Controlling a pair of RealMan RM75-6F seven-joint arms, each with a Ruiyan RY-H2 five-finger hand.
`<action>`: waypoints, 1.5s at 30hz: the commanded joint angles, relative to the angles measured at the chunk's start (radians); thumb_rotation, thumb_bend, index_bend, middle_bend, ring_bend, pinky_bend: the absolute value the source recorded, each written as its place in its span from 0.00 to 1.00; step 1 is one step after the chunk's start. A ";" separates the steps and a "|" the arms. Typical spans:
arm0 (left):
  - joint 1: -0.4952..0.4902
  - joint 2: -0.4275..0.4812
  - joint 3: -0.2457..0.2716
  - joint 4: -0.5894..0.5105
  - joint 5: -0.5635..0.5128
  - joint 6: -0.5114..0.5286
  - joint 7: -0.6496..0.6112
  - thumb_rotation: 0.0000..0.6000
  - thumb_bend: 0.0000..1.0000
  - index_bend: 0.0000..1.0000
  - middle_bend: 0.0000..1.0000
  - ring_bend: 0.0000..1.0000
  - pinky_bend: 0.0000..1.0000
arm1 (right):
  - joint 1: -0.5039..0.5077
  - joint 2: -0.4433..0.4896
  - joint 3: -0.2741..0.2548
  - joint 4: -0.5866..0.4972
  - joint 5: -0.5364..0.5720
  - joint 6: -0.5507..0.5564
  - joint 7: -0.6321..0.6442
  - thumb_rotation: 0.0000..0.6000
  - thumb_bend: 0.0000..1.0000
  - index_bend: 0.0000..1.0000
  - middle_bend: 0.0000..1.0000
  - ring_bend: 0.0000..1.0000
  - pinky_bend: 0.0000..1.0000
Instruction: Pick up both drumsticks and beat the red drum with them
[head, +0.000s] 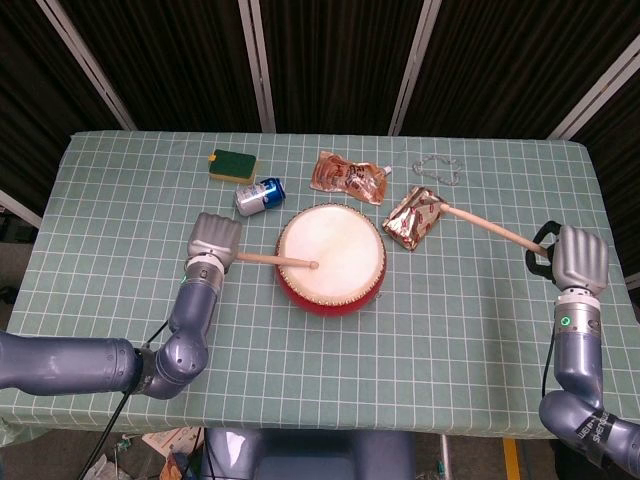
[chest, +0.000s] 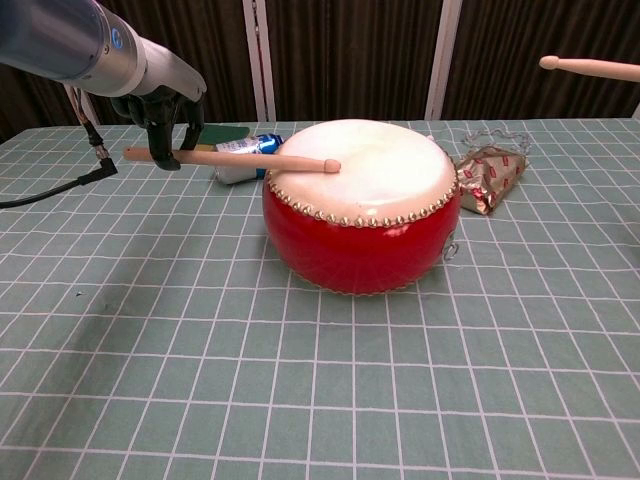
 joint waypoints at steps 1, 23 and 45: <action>-0.024 0.020 -0.090 0.007 0.104 0.004 -0.157 1.00 0.59 0.80 1.00 1.00 1.00 | -0.002 -0.002 -0.002 -0.005 -0.008 0.008 0.000 1.00 0.59 0.97 1.00 1.00 1.00; 0.227 0.191 -0.123 -0.120 0.631 0.014 -0.613 1.00 0.59 0.80 1.00 1.00 1.00 | 0.015 0.034 0.013 -0.137 -0.238 -0.049 0.128 1.00 0.59 0.97 1.00 1.00 1.00; 0.319 0.317 -0.101 -0.092 0.748 -0.144 -0.806 1.00 0.59 0.80 1.00 1.00 1.00 | 0.319 -0.167 -0.136 -0.092 0.024 -0.086 -0.489 1.00 0.59 0.97 1.00 1.00 1.00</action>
